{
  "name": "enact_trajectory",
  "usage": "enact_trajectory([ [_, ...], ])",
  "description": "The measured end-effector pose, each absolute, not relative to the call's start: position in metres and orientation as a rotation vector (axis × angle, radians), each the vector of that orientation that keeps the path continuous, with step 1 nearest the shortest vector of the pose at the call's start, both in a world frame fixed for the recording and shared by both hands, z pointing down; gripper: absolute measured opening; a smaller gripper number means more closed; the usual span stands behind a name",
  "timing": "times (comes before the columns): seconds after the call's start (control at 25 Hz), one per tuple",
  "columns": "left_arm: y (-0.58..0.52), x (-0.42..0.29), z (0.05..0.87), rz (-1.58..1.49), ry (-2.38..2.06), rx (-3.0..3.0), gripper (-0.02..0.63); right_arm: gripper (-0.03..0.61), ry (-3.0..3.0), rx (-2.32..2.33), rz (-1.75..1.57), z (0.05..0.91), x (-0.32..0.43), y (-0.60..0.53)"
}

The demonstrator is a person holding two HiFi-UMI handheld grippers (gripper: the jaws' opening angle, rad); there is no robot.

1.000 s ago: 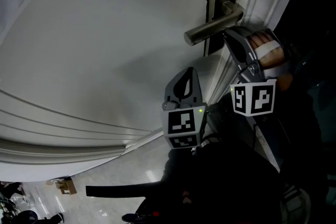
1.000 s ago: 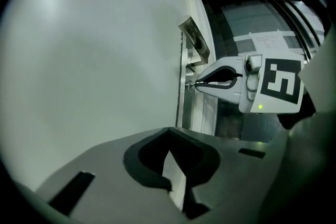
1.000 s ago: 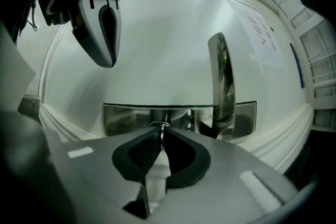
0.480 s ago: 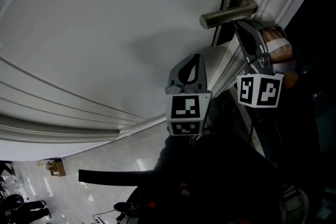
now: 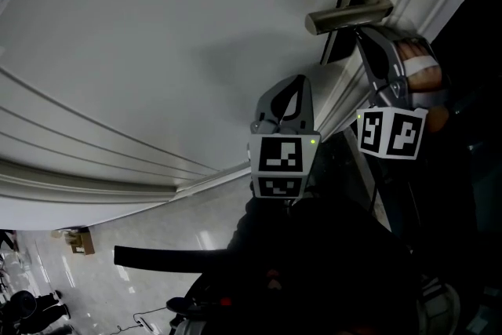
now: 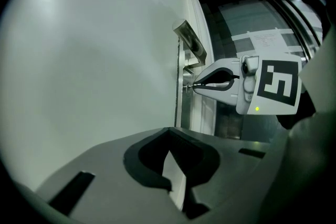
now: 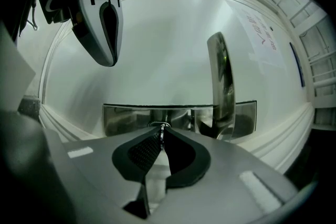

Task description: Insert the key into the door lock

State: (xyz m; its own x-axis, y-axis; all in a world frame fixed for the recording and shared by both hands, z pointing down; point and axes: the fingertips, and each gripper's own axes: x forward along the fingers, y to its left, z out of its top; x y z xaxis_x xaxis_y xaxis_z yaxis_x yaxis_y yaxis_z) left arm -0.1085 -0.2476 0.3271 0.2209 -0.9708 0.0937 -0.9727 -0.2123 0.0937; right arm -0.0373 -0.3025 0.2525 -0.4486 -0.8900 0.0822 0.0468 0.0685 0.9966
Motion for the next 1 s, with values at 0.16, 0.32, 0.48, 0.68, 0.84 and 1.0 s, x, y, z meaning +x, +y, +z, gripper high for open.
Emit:
enact_trajectory([
  [0.16, -0.2445, -0.1098, 0.3294, 0.020, -1.885, 2.336, 0.002, 0.017, -1.556, 0.865, -1.493, 0.2534, -0.0391, -0.2985],
  [0.32, -0.2443, -0.1092, 0.3302, 0.018, -1.885, 2.330, 0.002, 0.017, -1.558, 0.858, -1.500, 0.2515, -0.0398, -0.2975],
  [0.48, -0.2466, -0.1069, 0.3320, 0.010, -1.875, 2.327, 0.002, 0.017, -1.555, 0.858, -1.501, 0.2507, -0.0393, -0.2983],
  [0.68, -0.2469, -0.1046, 0.3324, 0.006, -1.867, 2.332, 0.002, 0.017, -1.552, 0.859, -1.503, 0.2503, -0.0395, -0.2979],
  [0.84, -0.2456, -0.1064, 0.3322, 0.001, -1.868, 2.333, 0.002, 0.017, -1.546, 0.865, -1.507, 0.2495, -0.0410, -0.2972],
  [1.0, -0.2431, -0.1089, 0.3315, -0.002, -1.874, 2.327, 0.000, 0.017, -1.536, 0.868, -1.509, 0.2487, -0.0425, -0.2970],
])
